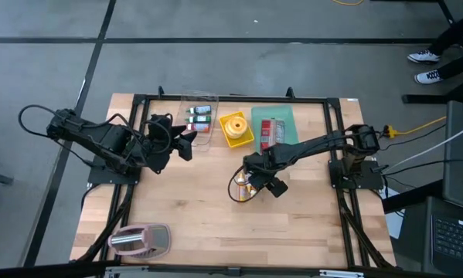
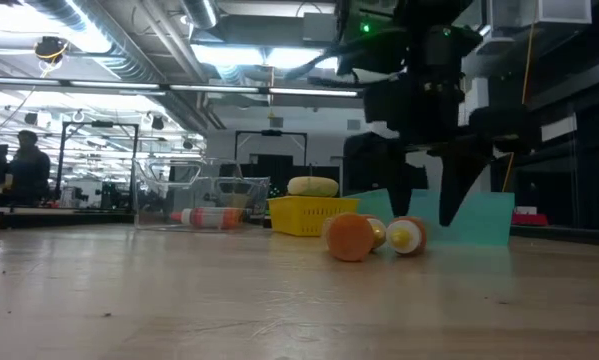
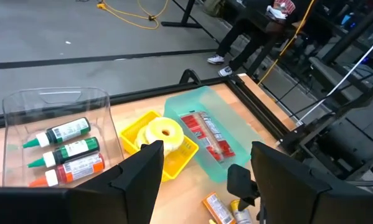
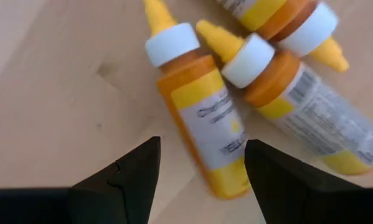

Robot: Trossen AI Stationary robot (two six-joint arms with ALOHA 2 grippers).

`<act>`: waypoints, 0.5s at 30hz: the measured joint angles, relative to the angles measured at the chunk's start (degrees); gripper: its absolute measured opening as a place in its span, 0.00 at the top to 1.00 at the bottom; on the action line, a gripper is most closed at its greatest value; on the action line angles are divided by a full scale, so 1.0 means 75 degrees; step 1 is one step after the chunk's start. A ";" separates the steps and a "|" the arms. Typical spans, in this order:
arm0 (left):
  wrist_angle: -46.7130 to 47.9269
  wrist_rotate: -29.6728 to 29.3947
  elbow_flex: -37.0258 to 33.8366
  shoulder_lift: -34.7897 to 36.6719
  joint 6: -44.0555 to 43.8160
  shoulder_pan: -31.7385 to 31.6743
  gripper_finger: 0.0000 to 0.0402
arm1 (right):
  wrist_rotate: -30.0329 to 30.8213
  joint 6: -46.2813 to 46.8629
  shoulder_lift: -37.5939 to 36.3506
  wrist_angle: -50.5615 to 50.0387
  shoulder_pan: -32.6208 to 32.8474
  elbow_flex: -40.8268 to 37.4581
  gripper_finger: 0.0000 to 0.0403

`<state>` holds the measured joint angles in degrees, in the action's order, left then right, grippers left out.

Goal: Pick & Place Food Item
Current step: Put the right yellow food coloring bottle into the transparent bin

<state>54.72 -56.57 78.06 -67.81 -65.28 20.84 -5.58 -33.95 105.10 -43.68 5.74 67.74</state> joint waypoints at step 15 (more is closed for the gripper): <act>0.0143 -0.0044 0.0000 0.0000 -0.0226 -0.0103 0.42 | -0.0285 0.0209 0.0003 0.1208 -0.0023 -0.0760 0.45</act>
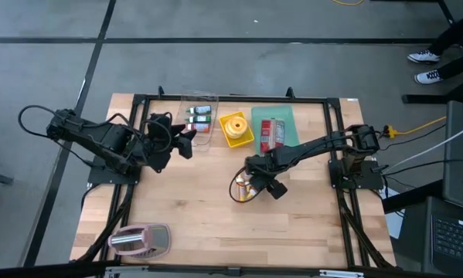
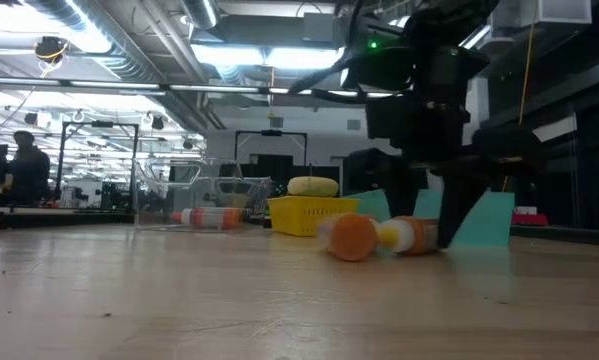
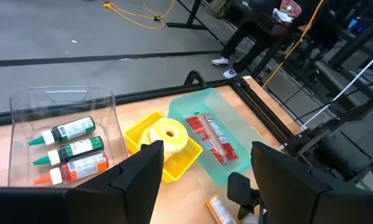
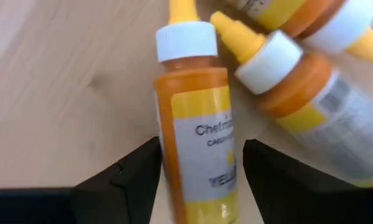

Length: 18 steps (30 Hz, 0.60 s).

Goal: Pick & Place Food Item
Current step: Put the right yellow food coloring bottle into the transparent bin

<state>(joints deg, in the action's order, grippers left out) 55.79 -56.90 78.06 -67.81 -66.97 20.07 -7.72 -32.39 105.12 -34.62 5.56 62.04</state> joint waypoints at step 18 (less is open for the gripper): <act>0.0193 -0.0061 0.0000 0.0000 -0.0321 0.0004 0.42 | -0.1795 0.2501 -0.0070 0.0136 -0.0038 0.0201 0.82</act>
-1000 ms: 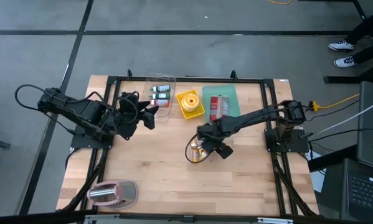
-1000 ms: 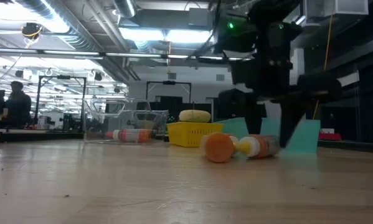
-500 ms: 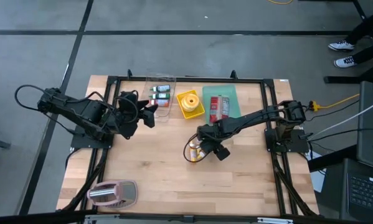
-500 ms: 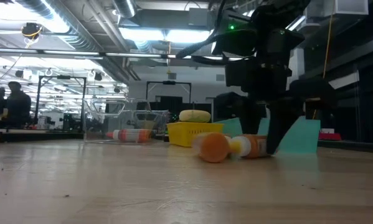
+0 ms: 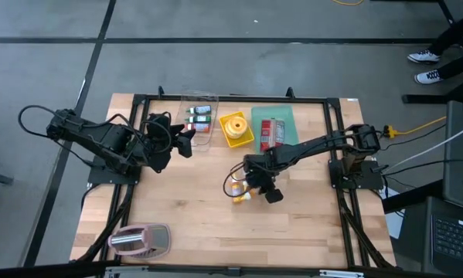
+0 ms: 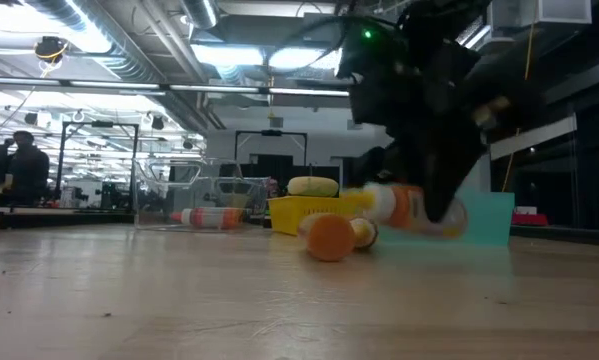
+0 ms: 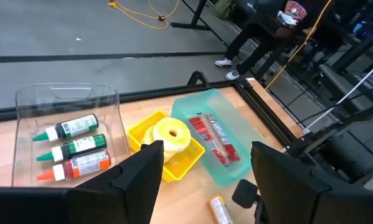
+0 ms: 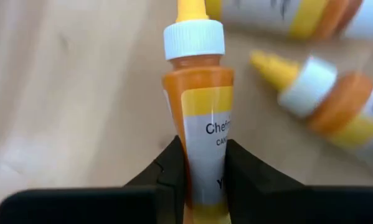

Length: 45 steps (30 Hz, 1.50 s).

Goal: Pick & Place Food Item
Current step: Put the right yellow food coloring bottle into the transparent bin

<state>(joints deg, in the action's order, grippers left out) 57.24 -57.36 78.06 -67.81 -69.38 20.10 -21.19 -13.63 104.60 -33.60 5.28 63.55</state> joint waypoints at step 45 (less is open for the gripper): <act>-0.0260 0.3367 0.0000 0.0000 0.5056 -0.0592 0.41 | -0.1271 0.2959 -0.0023 -0.0290 -0.1408 0.4639 0.82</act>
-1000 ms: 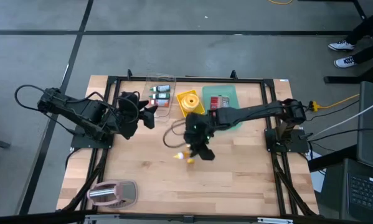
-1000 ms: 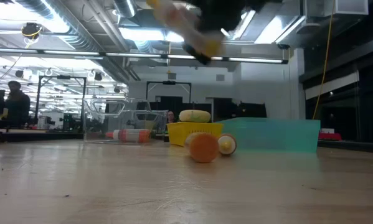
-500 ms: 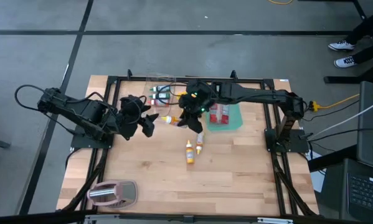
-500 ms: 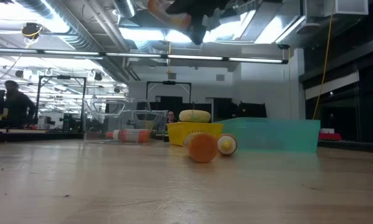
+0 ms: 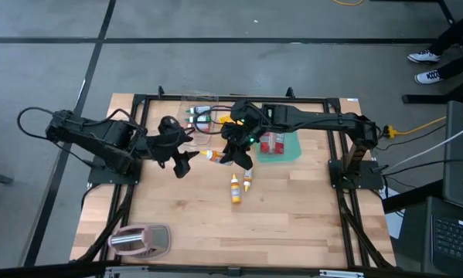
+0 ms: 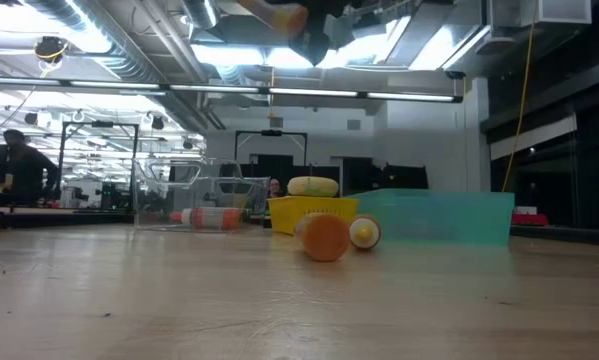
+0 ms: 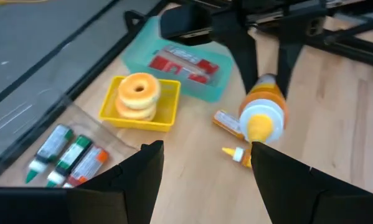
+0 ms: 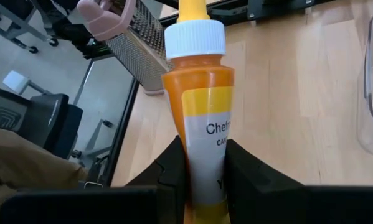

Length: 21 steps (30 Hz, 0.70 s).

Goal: Pick & Place Food Item
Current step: Put the right yellow food coloring bottle into the transparent bin

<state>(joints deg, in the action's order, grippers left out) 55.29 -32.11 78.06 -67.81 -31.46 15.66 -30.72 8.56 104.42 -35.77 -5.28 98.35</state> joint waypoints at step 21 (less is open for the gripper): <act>-0.1401 0.2930 -0.0003 -0.0857 0.1672 -0.1080 0.41 | 0.0119 0.0147 0.0006 0.0305 0.0033 0.0003 0.81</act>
<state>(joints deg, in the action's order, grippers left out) 44.78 -10.14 78.04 -74.24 -18.92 7.56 -29.83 9.66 104.47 -33.49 -5.03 98.37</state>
